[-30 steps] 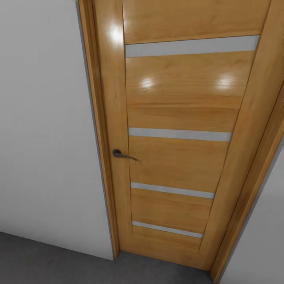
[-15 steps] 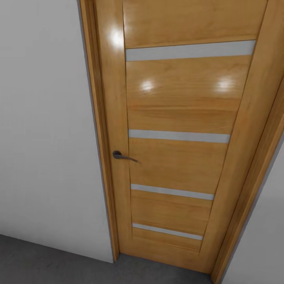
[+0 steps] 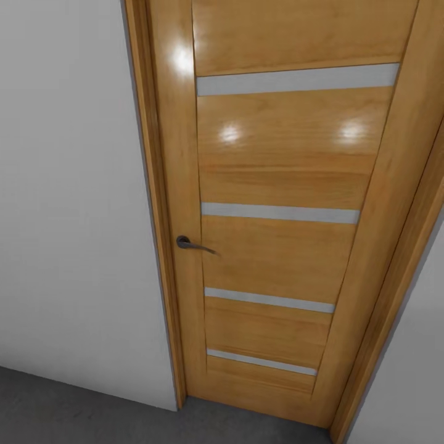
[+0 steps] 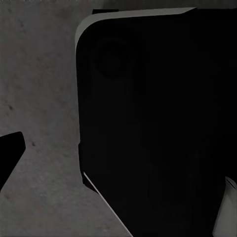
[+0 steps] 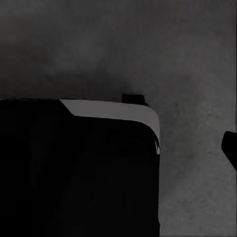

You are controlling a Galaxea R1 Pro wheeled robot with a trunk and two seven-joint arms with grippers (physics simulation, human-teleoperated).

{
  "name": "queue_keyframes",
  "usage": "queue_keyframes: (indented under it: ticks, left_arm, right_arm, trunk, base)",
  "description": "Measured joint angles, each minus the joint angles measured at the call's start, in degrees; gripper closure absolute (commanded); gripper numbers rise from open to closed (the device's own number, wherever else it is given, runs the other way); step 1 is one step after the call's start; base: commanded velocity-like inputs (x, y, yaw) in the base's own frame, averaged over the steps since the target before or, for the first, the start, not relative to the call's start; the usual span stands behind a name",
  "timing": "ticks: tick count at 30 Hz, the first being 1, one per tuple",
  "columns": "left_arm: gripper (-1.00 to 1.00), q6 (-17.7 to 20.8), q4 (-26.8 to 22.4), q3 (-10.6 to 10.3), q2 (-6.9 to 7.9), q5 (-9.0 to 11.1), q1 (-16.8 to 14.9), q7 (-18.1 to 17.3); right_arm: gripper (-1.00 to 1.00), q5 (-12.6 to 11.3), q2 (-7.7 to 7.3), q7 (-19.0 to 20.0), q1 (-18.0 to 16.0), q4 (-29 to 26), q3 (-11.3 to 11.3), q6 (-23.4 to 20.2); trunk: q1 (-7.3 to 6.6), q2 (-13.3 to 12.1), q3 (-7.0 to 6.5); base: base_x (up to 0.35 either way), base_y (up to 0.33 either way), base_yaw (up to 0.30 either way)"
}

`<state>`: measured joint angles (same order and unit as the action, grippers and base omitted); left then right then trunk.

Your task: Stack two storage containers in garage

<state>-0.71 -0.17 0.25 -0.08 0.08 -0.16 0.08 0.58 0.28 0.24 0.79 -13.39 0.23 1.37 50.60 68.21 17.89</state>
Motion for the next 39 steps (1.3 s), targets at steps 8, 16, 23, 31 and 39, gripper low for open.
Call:
queue_keyframes:
  ticks: [8, 16, 23, 31, 39]
  left_arm:
    - [-1.00, 0.0, 0.0, 0.0, 0.00, 0.0, 0.0, 0.0]
    - [-1.00, 0.0, 0.0, 0.0, 0.00, 0.0, 0.0, 0.0]
    - [-1.00, 0.0, 0.0, -0.1, 0.00, 0.0, 0.0, 0.0]
    - [-1.00, 0.0, 0.0, 0.0, 0.00, 0.0, 0.0, 0.0]
    - [-1.00, 0.0, 0.0, 0.0, 0.00, 0.0, 0.0, 0.0]
  right_arm:
    - [-1.00, 0.2, 0.25, -0.1, 0.0, -22.5, 0.6, -0.6]
    - [-1.00, 0.2, 0.37, -0.8, 0.0, -43.5, 12.0, -6.6]
    - [-1.00, 2.2, 2.73, -9.2, 0.0, -54.1, 15.7, -15.7]
    - [-1.00, 17.1, 4.42, -13.6, 0.0, -57.6, 16.1, -21.1]
    - [-1.00, 20.9, 4.85, -13.8, 0.0, -59.3, 16.1, -23.5]
  trunk:
    - [0.00, 0.0, -0.01]
    - [0.00, 0.0, 0.00]
    - [0.00, 0.0, 0.00]
    - [0.00, 0.0, 0.00]
    - [0.00, 0.0, 0.00]
  base:
    - [0.000, 0.000, 0.000]
    - [0.000, 0.000, 0.000]
    - [0.000, 0.000, 0.000]
    - [0.000, 0.000, 0.000]
    - [0.000, 0.000, 0.000]
